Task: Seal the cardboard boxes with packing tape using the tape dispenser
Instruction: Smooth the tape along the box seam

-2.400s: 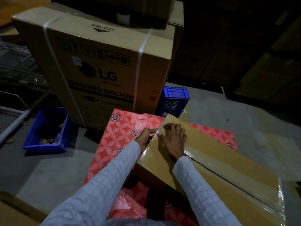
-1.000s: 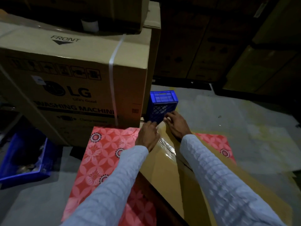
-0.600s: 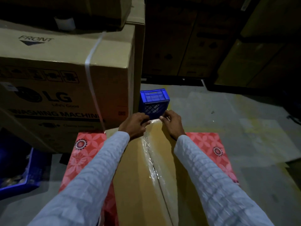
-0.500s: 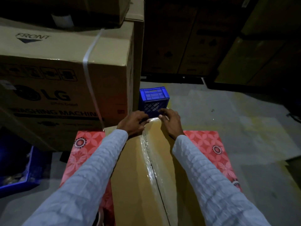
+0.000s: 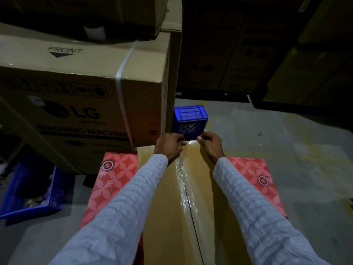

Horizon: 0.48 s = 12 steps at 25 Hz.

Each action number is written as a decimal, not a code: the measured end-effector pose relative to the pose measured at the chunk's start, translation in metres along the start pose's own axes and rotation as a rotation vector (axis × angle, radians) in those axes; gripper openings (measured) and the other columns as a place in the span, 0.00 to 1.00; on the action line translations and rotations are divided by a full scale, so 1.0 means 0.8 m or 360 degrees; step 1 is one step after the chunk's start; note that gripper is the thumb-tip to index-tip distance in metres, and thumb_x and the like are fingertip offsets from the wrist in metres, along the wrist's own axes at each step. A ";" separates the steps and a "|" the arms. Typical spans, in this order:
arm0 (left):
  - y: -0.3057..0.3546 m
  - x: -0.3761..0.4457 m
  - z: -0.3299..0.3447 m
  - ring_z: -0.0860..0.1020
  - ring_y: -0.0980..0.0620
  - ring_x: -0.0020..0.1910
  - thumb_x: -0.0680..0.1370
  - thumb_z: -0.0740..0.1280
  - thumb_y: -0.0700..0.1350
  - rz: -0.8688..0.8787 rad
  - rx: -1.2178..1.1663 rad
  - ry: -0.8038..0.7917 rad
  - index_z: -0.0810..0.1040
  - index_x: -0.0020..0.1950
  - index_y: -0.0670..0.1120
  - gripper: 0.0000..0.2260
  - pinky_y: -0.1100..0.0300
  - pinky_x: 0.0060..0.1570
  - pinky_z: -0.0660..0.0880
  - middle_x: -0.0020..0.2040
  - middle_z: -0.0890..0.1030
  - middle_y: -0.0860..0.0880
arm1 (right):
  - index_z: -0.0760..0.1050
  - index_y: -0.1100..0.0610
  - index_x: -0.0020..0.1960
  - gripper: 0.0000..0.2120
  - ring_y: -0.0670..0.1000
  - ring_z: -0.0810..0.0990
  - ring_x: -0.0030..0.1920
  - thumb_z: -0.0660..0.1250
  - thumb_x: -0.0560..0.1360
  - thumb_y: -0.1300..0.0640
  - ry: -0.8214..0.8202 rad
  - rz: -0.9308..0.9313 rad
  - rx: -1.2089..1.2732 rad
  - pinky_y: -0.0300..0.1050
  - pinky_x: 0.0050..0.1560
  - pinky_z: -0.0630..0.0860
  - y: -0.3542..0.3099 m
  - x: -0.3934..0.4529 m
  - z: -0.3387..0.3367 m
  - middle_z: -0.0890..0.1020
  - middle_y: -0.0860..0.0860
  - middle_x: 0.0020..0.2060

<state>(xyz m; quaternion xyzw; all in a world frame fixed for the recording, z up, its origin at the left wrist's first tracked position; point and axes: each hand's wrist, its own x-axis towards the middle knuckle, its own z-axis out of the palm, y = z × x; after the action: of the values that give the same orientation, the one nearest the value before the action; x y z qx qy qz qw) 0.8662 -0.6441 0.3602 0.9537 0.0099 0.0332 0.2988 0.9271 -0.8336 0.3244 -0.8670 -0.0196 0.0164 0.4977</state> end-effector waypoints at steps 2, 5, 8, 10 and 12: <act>-0.004 -0.015 -0.007 0.82 0.50 0.53 0.81 0.64 0.55 -0.0043 -0.0058 -0.0042 0.83 0.60 0.57 0.11 0.51 0.56 0.78 0.54 0.86 0.54 | 0.81 0.55 0.41 0.08 0.50 0.81 0.46 0.75 0.75 0.52 0.0029 0.0000 0.0015 0.42 0.46 0.75 0.002 -0.003 -0.013 0.83 0.50 0.44; -0.021 -0.025 -0.019 0.83 0.46 0.51 0.82 0.65 0.53 -0.0120 0.0027 0.0149 0.85 0.58 0.54 0.11 0.52 0.54 0.76 0.51 0.87 0.49 | 0.77 0.57 0.35 0.13 0.50 0.79 0.41 0.78 0.72 0.53 0.0105 0.0069 -0.0023 0.43 0.44 0.72 0.014 0.006 -0.031 0.82 0.51 0.38; -0.026 -0.028 -0.017 0.81 0.45 0.52 0.82 0.64 0.52 -0.0195 0.0033 0.0222 0.85 0.56 0.54 0.10 0.52 0.54 0.66 0.50 0.86 0.48 | 0.76 0.58 0.35 0.13 0.51 0.79 0.41 0.77 0.72 0.54 0.0160 0.0096 -0.0065 0.43 0.44 0.70 0.018 0.006 -0.031 0.82 0.51 0.37; -0.028 -0.024 -0.017 0.78 0.46 0.56 0.82 0.63 0.52 -0.0240 -0.0068 0.0196 0.84 0.55 0.53 0.10 0.52 0.55 0.62 0.53 0.85 0.49 | 0.79 0.58 0.37 0.11 0.47 0.79 0.40 0.78 0.73 0.56 0.0192 0.0050 -0.0041 0.37 0.41 0.72 0.014 -0.001 -0.029 0.83 0.51 0.39; -0.034 -0.016 -0.017 0.77 0.47 0.58 0.82 0.64 0.52 -0.0256 -0.0110 0.0164 0.83 0.55 0.53 0.09 0.52 0.59 0.63 0.55 0.84 0.49 | 0.83 0.57 0.40 0.05 0.41 0.80 0.40 0.78 0.73 0.58 0.0172 0.0010 0.0070 0.28 0.40 0.71 0.009 -0.009 -0.029 0.84 0.50 0.39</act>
<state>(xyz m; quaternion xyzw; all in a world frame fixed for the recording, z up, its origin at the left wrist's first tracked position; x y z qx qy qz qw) 0.8523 -0.6141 0.3551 0.9360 0.1005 0.0584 0.3324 0.9211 -0.8578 0.3302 -0.8555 0.0105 -0.0283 0.5170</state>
